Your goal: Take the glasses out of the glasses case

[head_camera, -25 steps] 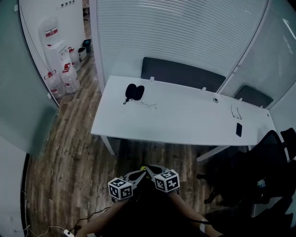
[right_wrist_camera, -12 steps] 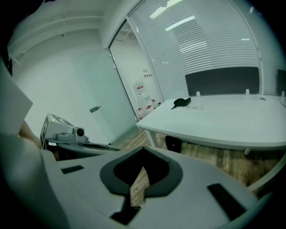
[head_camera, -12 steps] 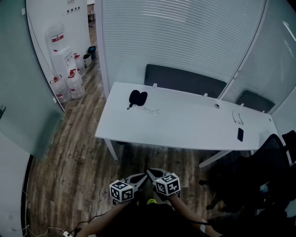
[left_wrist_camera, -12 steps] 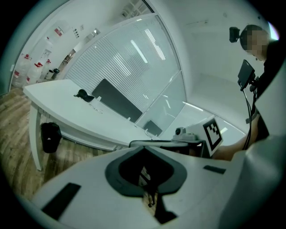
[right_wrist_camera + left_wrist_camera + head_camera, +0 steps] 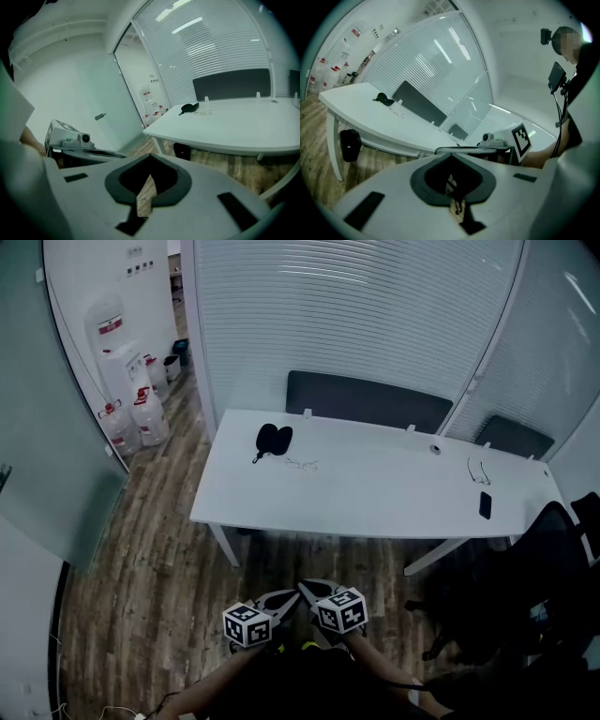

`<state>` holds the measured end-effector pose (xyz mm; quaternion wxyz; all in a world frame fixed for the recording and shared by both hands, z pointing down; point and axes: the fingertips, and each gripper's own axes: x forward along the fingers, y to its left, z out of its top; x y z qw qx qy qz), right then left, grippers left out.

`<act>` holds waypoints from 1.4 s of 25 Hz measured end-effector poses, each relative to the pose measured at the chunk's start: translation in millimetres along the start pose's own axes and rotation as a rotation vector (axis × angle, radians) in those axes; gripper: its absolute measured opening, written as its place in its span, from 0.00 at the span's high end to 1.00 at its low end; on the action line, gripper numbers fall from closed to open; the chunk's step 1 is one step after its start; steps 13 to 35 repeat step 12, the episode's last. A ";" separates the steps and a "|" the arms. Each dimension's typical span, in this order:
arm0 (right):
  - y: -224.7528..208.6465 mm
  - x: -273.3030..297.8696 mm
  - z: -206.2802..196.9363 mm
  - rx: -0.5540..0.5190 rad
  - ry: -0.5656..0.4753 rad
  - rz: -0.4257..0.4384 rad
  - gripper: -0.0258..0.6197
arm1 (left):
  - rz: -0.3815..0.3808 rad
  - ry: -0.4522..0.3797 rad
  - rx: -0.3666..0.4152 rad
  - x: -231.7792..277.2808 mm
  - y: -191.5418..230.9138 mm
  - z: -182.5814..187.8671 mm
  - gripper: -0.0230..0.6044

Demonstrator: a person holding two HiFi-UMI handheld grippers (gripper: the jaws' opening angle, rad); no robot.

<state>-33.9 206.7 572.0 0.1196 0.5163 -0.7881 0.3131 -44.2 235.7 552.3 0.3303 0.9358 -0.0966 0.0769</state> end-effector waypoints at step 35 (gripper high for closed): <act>-1.8 6.7 -0.2 0.017 0.005 -0.008 0.94 | -0.025 0.034 0.007 0.5 6.6 0.5 0.95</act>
